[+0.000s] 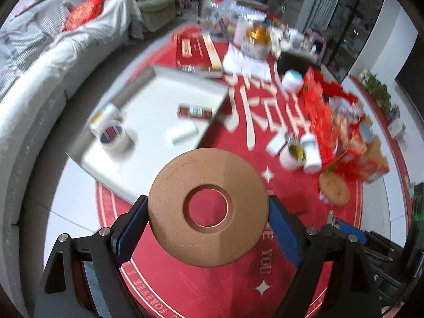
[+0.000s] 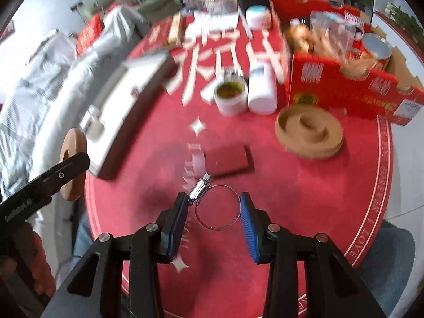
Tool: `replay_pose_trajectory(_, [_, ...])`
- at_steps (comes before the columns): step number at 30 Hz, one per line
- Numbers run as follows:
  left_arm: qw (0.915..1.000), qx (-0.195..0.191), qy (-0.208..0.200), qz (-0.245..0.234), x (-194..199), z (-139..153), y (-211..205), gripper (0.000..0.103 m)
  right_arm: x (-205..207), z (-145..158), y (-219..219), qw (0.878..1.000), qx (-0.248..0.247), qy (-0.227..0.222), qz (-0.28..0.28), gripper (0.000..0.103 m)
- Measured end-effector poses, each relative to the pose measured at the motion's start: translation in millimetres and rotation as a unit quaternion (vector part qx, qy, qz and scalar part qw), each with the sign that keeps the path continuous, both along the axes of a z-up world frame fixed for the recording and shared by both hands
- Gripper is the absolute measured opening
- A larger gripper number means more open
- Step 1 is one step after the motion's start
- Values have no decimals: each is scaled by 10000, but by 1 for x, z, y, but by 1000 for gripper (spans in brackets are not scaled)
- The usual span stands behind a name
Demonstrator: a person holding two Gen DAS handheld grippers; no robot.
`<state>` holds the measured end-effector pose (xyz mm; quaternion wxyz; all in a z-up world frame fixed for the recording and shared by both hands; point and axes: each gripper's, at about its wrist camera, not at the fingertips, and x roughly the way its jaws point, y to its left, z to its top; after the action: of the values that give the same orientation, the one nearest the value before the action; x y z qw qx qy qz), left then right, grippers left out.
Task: Organize rigid objects
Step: 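Lift and carry the cork ring and hose clamp with both grippers over the tray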
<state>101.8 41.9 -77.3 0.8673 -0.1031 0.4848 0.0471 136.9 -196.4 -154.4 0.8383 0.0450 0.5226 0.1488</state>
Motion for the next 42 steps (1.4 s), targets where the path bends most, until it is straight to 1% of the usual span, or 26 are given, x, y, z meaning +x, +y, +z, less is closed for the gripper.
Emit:
replay_pose_trajectory(5, [9988,61,-492,64,1,50,5,89,-1,26,7,9994,189,-285,-73,41])
replay_pose_trajectory(7, [9975,92,-692,77,4,73,8,89,-1,39,14,9990,309,-335,15,41])
replay_pose_trajectory(9, [9959,99,-892,122,8,95,14,89,2,54,20,9985,319,-436,111,41])
replay_pose_trajectory(11, [9925,150,-1194,227,10,123,22,89,5,68,27,9977,332,-562,193,41])
replay_pose_trajectory(15, [9856,256,-1623,389,13,166,38,89,18,114,42,9941,504,-903,333,41])
replay_pose_trajectory(16, [9842,289,-1693,431,14,174,42,89,22,126,46,9928,578,-978,373,41])
replay_pose_trajectory(17, [9827,327,-1763,470,15,181,46,89,25,132,49,9921,611,-1020,399,41])
replay_pose_trajectory(18, [9812,382,-1821,512,17,187,51,89,29,146,55,9905,647,-1129,436,41])
replay_pose_trajectory(22, [9762,490,-1962,781,25,201,74,89,40,181,77,9854,586,-1487,581,41])
replay_pose_trajectory(25, [9749,564,-1928,960,30,196,90,89,45,206,97,9802,496,-1763,753,41])
replay_pose_trajectory(27, [9757,591,-1841,1029,35,186,97,89,50,211,111,9784,403,-1851,827,41])
replay_pose_trajectory(29, [9773,605,-1720,1080,39,170,103,89,55,210,122,9782,374,-1841,889,41])
replay_pose_trajectory(31, [9801,658,-1503,1117,44,147,109,89,63,200,138,9793,367,-1739,972,41])
replay_pose_trajectory(35, [9847,693,-1090,1171,54,101,115,89,79,166,166,9837,243,-1411,1086,41])
replay_pose_trajectory(37, [9847,756,-959,1242,60,81,119,89,89,146,178,9864,188,-1217,1085,41])
replay_pose_trajectory(40, [9835,986,-763,1310,72,50,119,89,104,117,188,9894,144,-981,1065,41])
replay_pose_trajectory(42, [9851,971,-599,1290,79,31,120,89,115,99,193,9911,121,-816,1046,41])
